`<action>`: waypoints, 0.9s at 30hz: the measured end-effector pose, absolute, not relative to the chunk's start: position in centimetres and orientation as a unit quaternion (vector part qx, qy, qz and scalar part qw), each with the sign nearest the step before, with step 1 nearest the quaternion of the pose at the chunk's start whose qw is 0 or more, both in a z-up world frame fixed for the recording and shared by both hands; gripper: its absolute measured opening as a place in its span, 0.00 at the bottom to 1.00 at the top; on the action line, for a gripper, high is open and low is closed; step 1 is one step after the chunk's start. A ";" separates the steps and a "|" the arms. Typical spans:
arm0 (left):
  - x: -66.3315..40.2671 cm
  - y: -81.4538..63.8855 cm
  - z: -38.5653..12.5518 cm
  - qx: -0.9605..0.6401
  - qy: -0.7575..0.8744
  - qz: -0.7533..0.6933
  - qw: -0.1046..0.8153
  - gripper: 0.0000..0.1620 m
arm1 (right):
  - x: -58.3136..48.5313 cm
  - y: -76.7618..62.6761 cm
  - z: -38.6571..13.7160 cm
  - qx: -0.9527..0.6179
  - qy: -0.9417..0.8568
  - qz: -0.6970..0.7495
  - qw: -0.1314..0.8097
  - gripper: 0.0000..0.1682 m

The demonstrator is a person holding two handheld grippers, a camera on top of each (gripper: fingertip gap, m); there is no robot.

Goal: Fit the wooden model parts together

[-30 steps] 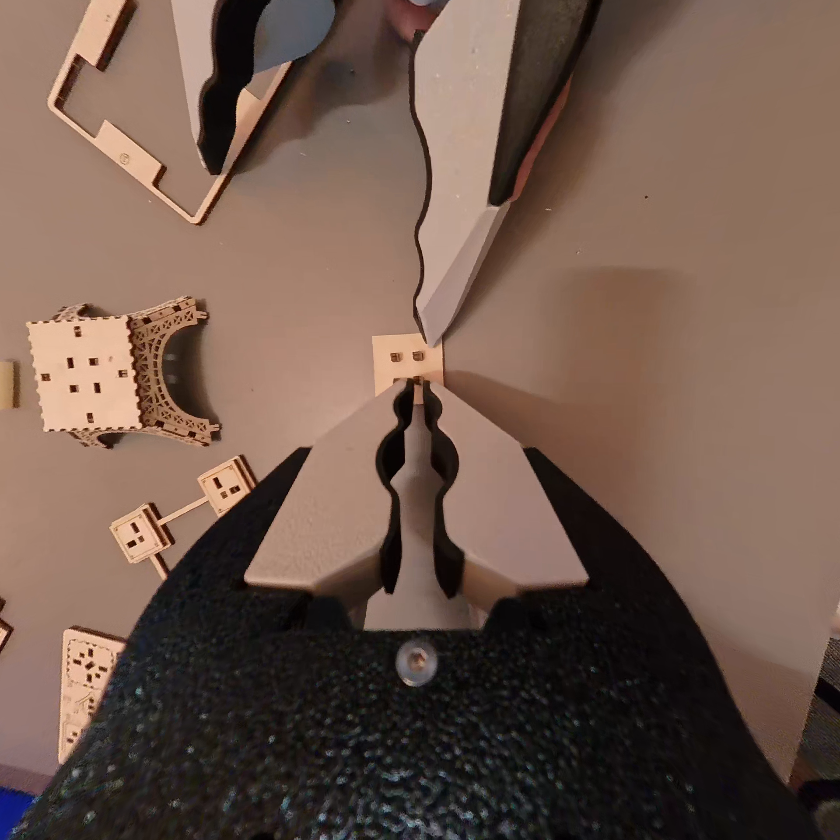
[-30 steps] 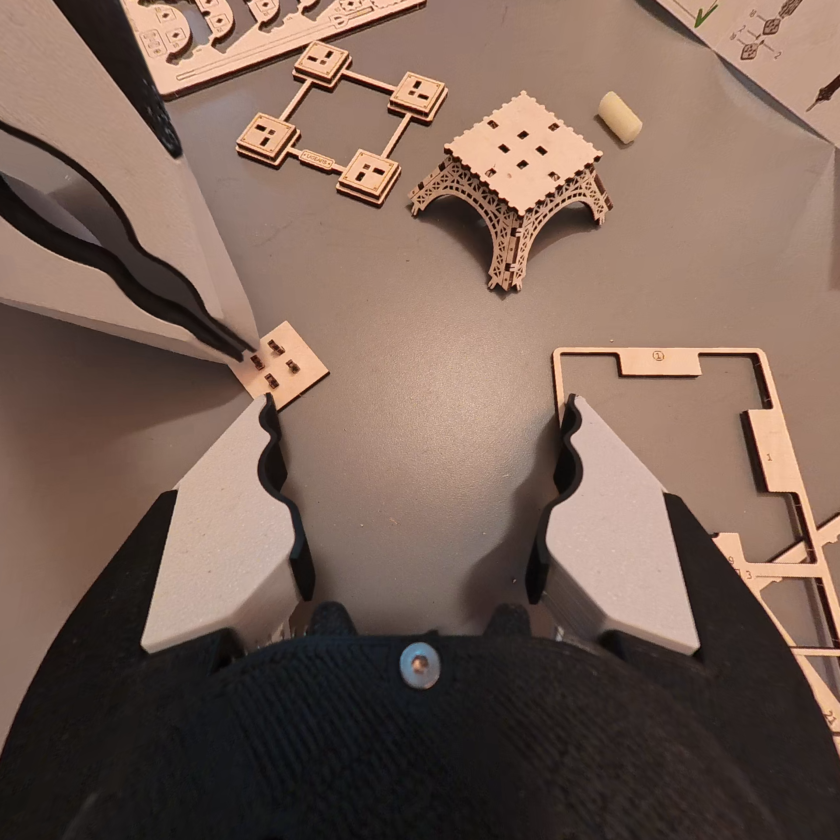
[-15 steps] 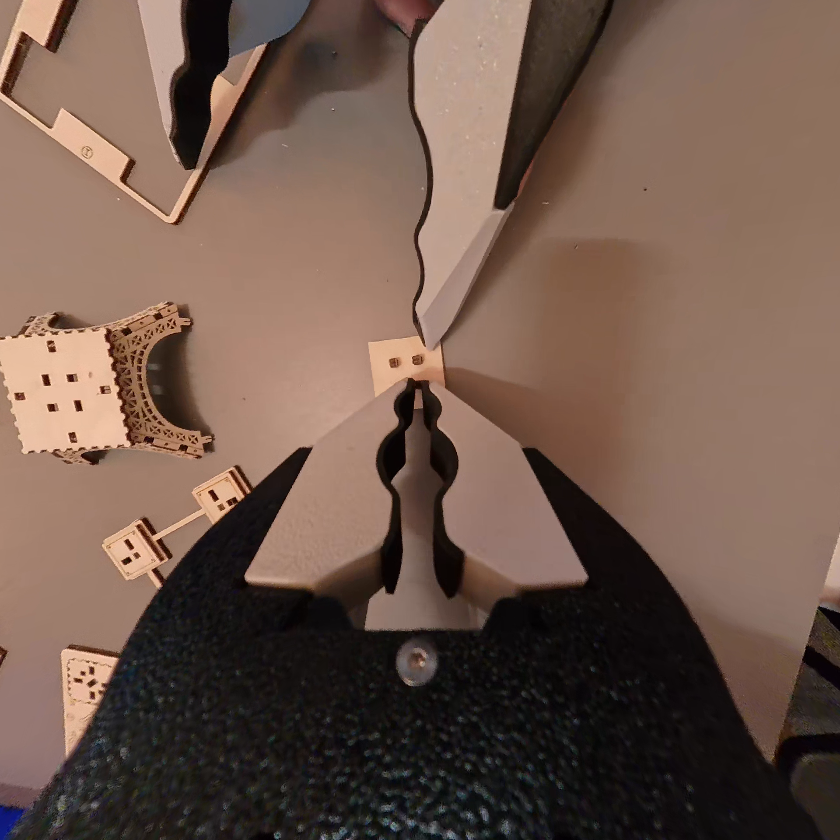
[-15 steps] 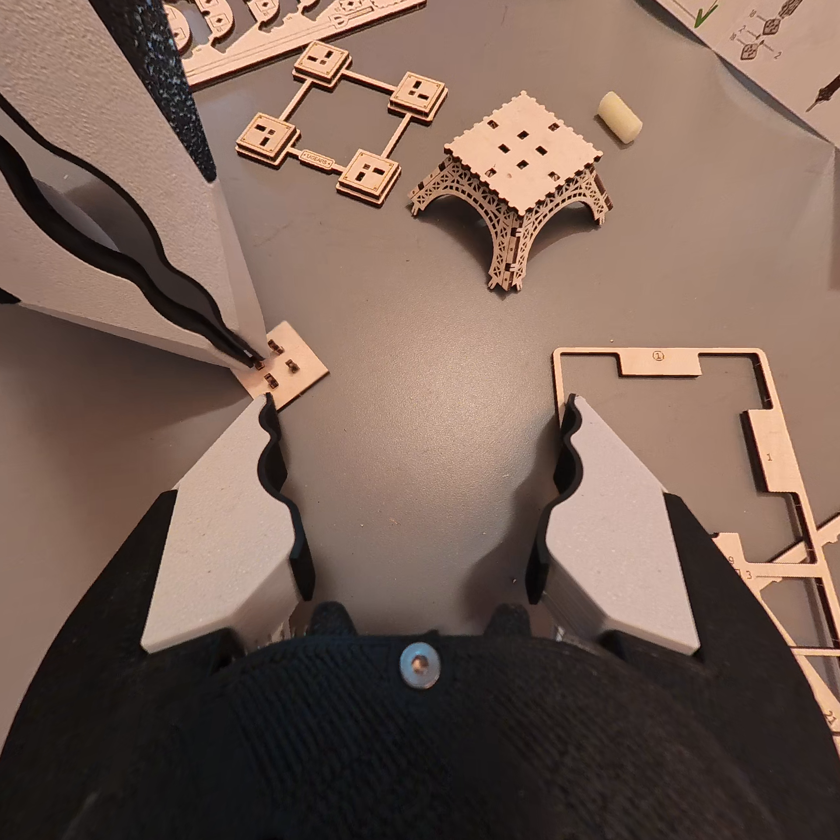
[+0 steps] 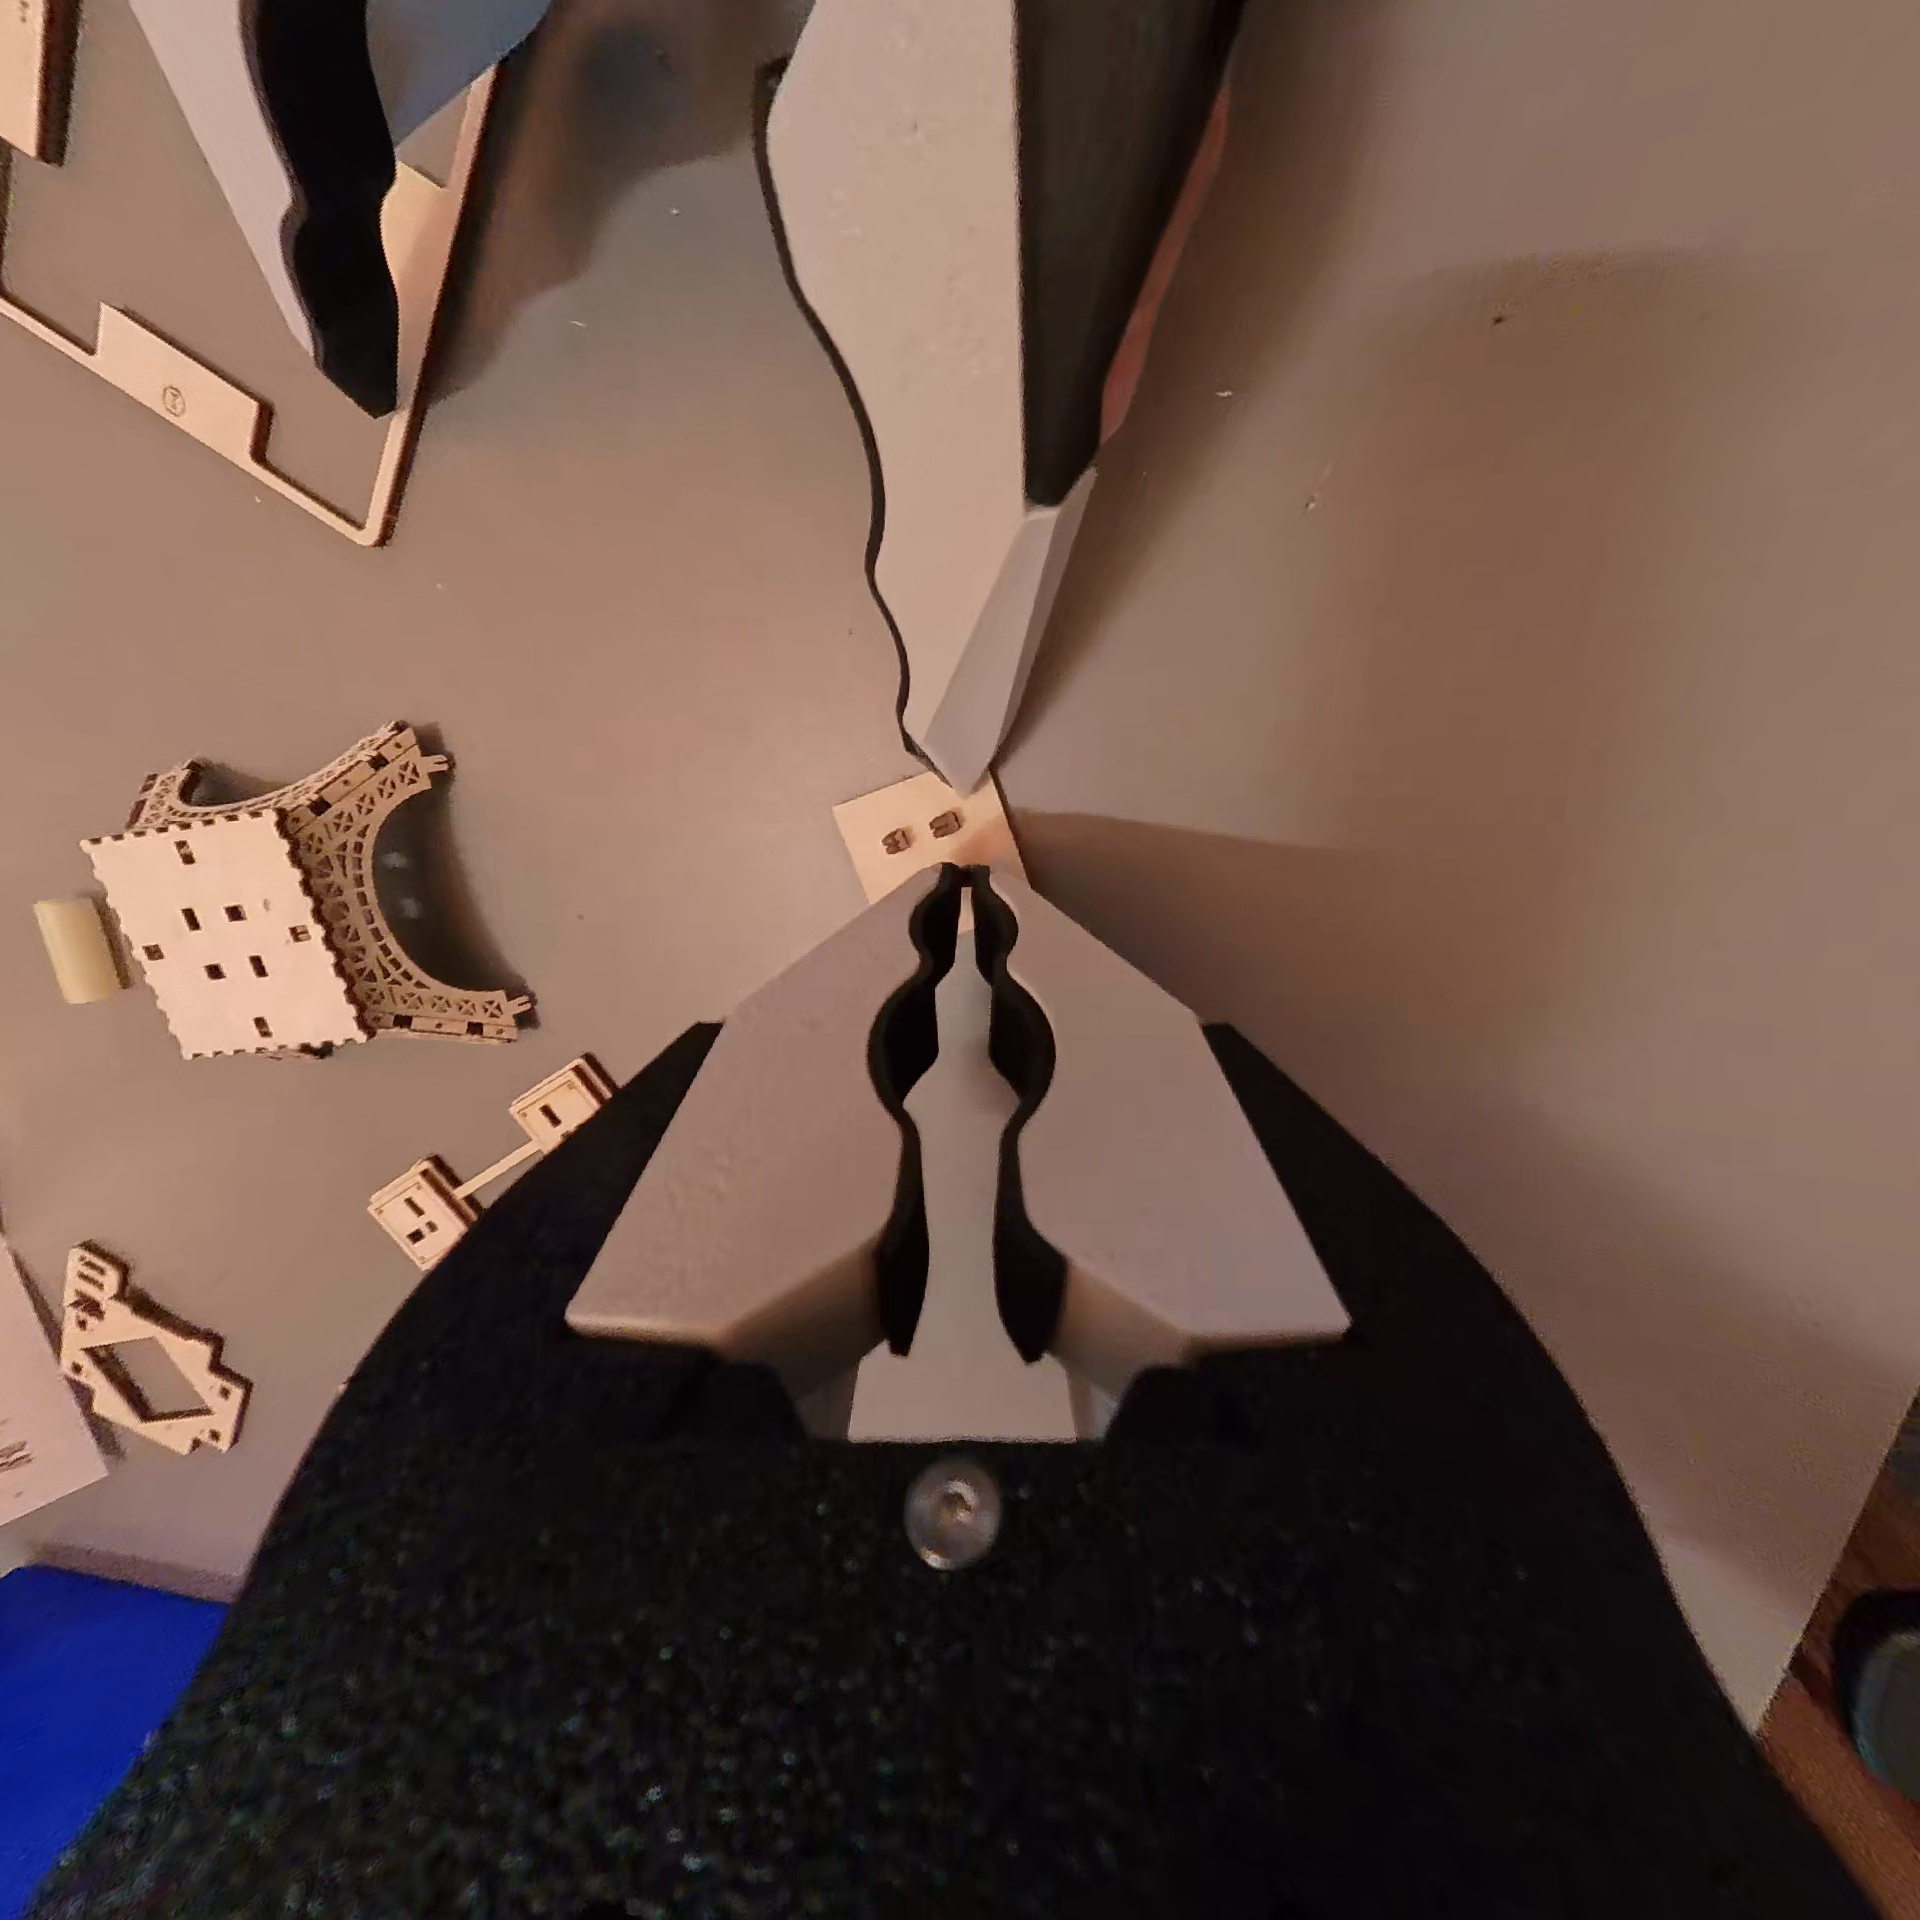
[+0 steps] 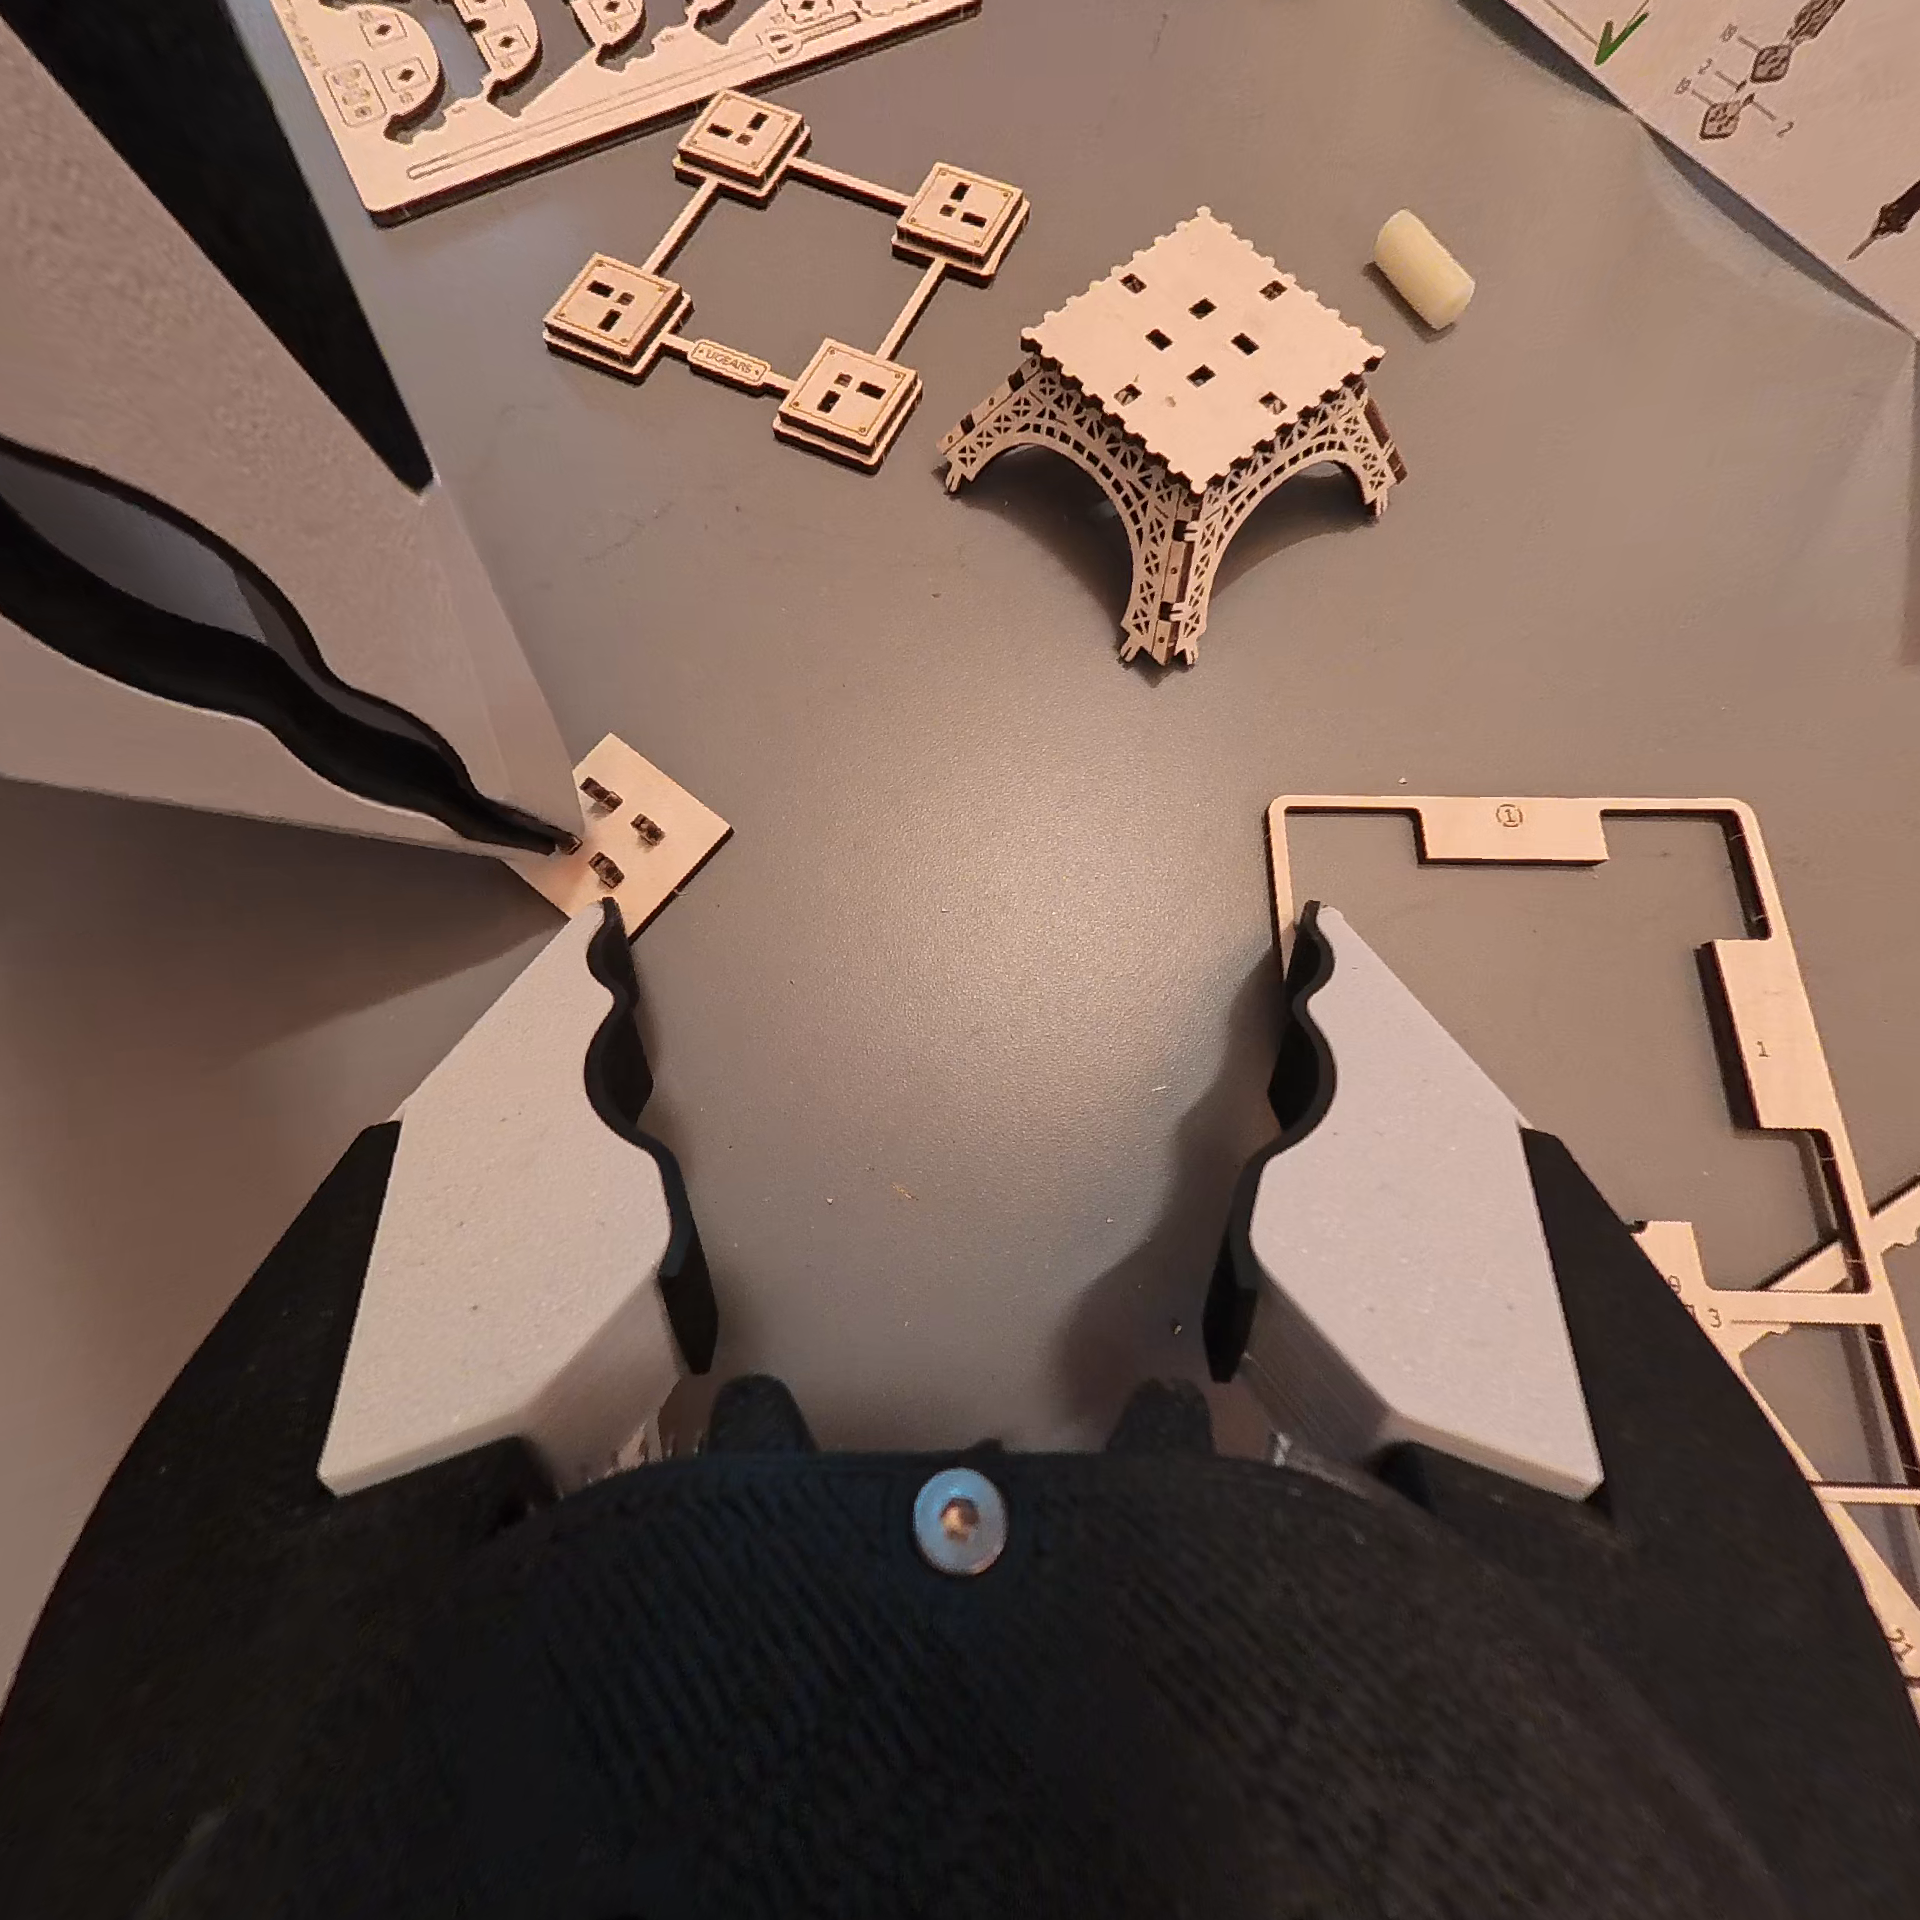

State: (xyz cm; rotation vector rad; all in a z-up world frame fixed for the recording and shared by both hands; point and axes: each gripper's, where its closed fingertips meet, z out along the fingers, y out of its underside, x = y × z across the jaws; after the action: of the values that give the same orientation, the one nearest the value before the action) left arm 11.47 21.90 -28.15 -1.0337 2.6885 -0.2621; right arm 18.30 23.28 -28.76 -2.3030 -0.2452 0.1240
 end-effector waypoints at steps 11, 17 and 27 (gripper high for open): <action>11.5 21.9 -28.2 -0.360 0.921 -0.099 0.110 0.00 | 18.3 23.3 -28.8 -0.910 -0.098 0.048 0.400 0.73; 11.5 21.9 -28.2 -0.371 0.914 -0.142 0.084 0.00 | 18.3 23.3 -28.8 -0.910 -0.098 0.049 0.399 0.73; 11.8 22.0 -28.1 -0.371 0.909 -0.169 0.085 0.00 | 18.3 23.3 -28.8 -0.910 -0.097 0.049 0.399 0.73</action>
State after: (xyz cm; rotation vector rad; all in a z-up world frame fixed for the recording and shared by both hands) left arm 11.77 22.01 -28.14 -1.1061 2.7114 -0.5039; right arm 18.28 23.29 -28.78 -2.3035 -0.2462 0.1237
